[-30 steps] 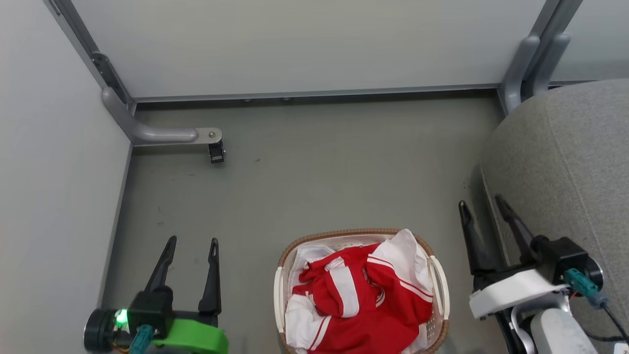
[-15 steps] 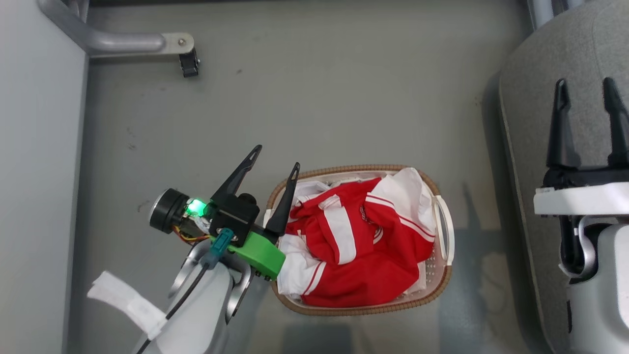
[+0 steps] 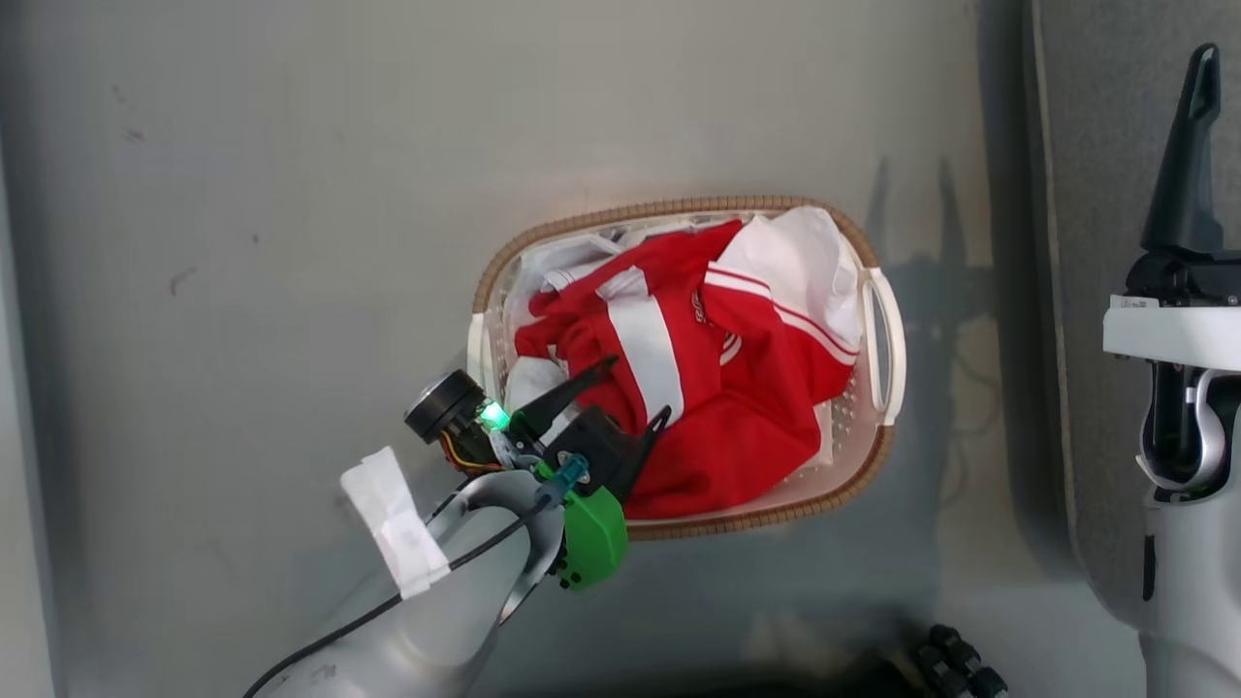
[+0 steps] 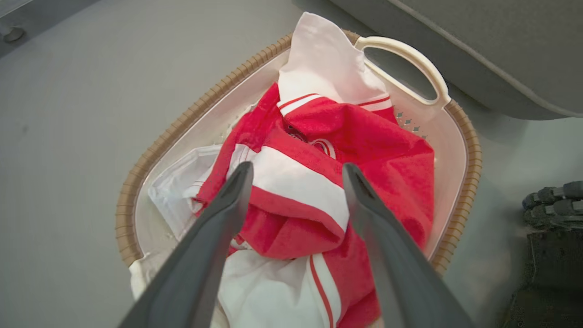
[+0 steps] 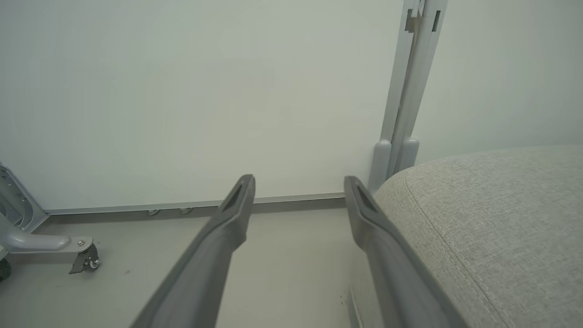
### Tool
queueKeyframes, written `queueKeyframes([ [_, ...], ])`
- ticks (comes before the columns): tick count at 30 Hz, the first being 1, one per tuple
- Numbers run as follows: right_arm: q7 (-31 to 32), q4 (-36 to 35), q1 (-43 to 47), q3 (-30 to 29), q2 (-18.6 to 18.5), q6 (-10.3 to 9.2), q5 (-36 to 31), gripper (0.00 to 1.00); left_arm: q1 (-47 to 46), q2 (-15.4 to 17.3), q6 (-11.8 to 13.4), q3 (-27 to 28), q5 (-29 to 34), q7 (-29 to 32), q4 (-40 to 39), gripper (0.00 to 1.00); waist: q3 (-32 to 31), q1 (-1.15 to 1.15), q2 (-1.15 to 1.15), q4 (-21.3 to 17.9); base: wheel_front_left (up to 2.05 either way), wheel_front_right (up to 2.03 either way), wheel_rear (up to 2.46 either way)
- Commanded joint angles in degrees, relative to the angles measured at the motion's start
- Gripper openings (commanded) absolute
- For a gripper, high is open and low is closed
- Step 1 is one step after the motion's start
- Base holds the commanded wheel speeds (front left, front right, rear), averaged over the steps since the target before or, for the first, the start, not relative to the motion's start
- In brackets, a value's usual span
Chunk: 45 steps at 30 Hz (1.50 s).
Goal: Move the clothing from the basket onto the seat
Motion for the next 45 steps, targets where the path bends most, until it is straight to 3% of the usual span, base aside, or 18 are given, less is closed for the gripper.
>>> queueKeyframes([
  [1, -0.1, -0.4, -0.9, 0.0, -0.2, -0.02, 0.4, 1.00, -1.9, 0.1, 0.0, -1.8, -1.0, 0.0, 1.3, 1.00, 5.6, -0.01, 0.68, -2.0, 0.00, 0.00, 0.00],
  [11, -0.1, -1.7, -2.7, 0.3, -0.2, -0.02, 1.9, 1.00, -7.5, -0.3, 0.0, -9.5, -7.8, 0.0, 11.9, 1.00, 9.9, -0.01, 0.68, -3.0, 0.00, 0.00, 0.00],
  [22, -0.1, -1.8, -3.3, 0.7, -0.2, -0.02, 3.0, 1.00, -11.1, -0.5, 0.1, -7.9, -10.1, 0.0, 11.7, 1.00, 11.7, -0.01, 0.68, -3.3, 0.00, 0.00, 0.00],
  [23, -0.1, -1.8, -3.3, 0.8, -0.2, -0.02, 2.9, 1.00, -11.3, -0.5, 0.1, -7.7, -10.0, 0.0, 11.1, 0.81, 11.7, -0.01, 0.68, -3.3, 0.00, 0.00, 0.00],
  [24, -0.1, -1.7, -3.3, 0.9, -0.2, -0.02, 2.9, 1.00, -11.3, -0.5, 0.1, -7.5, -10.0, 0.0, 10.8, 0.49, 11.6, -0.01, 0.68, -3.3, 0.00, 0.00, 0.00],
  [25, -0.1, -1.6, -3.3, 1.1, -0.2, -0.02, 2.9, 1.00, -11.2, -0.5, 0.1, -7.2, -9.9, 0.0, 10.2, 0.29, 11.5, -0.01, 0.68, -3.2, 0.00, 0.00, 0.00],
  [27, -0.1, -1.4, -3.1, 1.4, -0.2, -0.02, 2.7, 1.00, -11.1, -0.6, 0.1, -6.8, -9.7, 0.0, 8.7, 0.00, 11.2, -0.01, 0.68, -3.1, 0.00, 0.00, 0.00],
  [35, -0.1, -0.2, -1.8, 2.4, -0.2, -0.02, 2.0, 1.00, -7.8, -0.2, 0.1, -4.9, -9.3, 0.0, 3.9, 0.00, 7.5, -0.01, 0.68, -2.0, 0.00, 0.00, 0.00],
  [45, -0.1, 2.4, 1.6, 3.9, -0.2, -0.02, 0.6, 1.00, 0.2, 4.0, 0.8, 0.2, -6.6, 0.0, -6.2, 0.00, -3.3, -0.01, 0.68, -0.3, 0.00, 0.00, 0.00],
])
